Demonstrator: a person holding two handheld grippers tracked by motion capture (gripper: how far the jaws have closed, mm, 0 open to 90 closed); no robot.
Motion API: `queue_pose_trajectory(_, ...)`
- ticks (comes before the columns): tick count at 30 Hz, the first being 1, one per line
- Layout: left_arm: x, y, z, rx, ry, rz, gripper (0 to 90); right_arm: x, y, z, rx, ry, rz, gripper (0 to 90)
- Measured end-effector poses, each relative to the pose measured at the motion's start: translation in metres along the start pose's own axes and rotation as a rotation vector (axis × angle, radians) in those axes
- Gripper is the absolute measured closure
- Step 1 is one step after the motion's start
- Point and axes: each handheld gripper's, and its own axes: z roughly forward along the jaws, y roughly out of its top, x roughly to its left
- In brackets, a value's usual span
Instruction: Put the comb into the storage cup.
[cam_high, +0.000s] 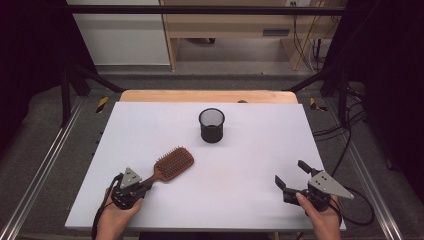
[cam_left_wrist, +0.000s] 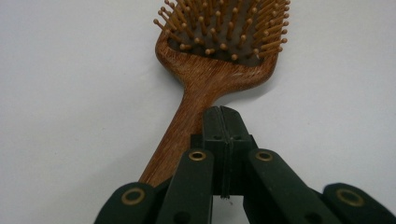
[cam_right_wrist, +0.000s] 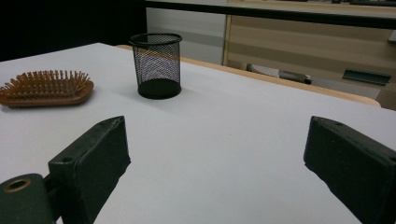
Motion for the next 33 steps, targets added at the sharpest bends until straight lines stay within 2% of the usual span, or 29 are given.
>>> queue_pose_trajectory(3,0.003,0.002,-0.006,-0.039,-0.020,-0.010,89.8,0.000,0.000,0.000,-0.001,0.000,0.001,6.9)
queue_pose_trajectory(6,0.013,0.010,-0.020,-0.069,-0.014,-0.007,89.8,-0.001,0.000,-0.001,-0.004,-0.001,0.003,6.8)
queue_pose_trajectory(8,0.015,0.013,-0.023,-0.067,-0.013,0.000,89.8,-0.001,0.000,-0.001,-0.004,0.000,0.003,6.8)
queue_pose_trajectory(10,0.018,0.019,-0.028,-0.048,-0.001,0.033,89.7,0.000,0.000,-0.001,-0.003,0.001,0.003,6.8)
queue_pose_trajectory(12,0.021,0.025,-0.031,-0.039,-0.006,0.048,87.8,0.000,0.000,-0.001,-0.004,0.002,0.002,6.8)
queue_pose_trajectory(14,0.021,0.033,-0.035,-0.037,0.008,0.070,84.2,0.000,0.000,-0.001,-0.004,0.004,0.001,6.8)
queue_pose_trajectory(15,0.020,0.040,-0.037,-0.031,0.029,0.097,75.1,0.001,0.000,-0.001,-0.004,0.003,0.002,6.8)
queue_pose_trajectory(16,0.020,0.040,-0.037,-0.031,0.029,0.097,68.0,0.001,0.000,-0.001,-0.004,0.003,0.002,6.8)
queue_pose_trajectory(17,0.020,0.044,-0.038,-0.022,0.039,0.111,68.0,0.001,0.000,-0.001,-0.004,0.003,0.003,6.8)
queue_pose_trajectory(18,0.020,0.047,-0.039,-0.018,0.040,0.119,62.7,0.001,0.000,-0.001,-0.004,0.003,0.002,6.8)
queue_pose_trajectory(19,0.020,0.051,-0.040,-0.010,0.040,0.126,61.2,0.000,0.000,-0.001,-0.003,0.004,0.003,6.8)
queue_pose_trajectory(22,0.020,0.058,-0.039,0.009,0.043,0.132,43.3,0.001,0.000,-0.001,-0.003,0.004,0.004,6.8)
queue_pose_trajectory(25,0.019,0.064,-0.035,0.074,0.025,0.168,27.8,0.001,0.000,-0.001,0.000,0.006,0.003,6.7)
queue_pose_trajectory(26,0.018,0.066,-0.031,0.116,0.030,0.190,17.8,0.001,0.000,0.000,0.001,0.006,0.004,6.7)
queue_pose_trajectory(27,0.018,0.066,-0.031,0.116,0.030,0.190,14.0,0.001,0.000,0.000,0.001,0.006,0.004,6.7)
queue_pose_trajectory(28,0.018,0.068,-0.028,0.141,0.029,0.190,14.0,0.001,0.000,0.000,0.002,0.006,0.005,6.7)
queue_pose_trajectory(29,0.018,0.069,-0.025,0.159,0.018,0.200,10.1,0.001,-0.001,0.000,0.003,0.006,0.006,6.7)
queue_pose_trajectory(33,0.019,0.072,-0.017,0.198,-0.001,0.210,8.9,0.001,-0.001,0.001,0.008,0.011,0.006,6.7)
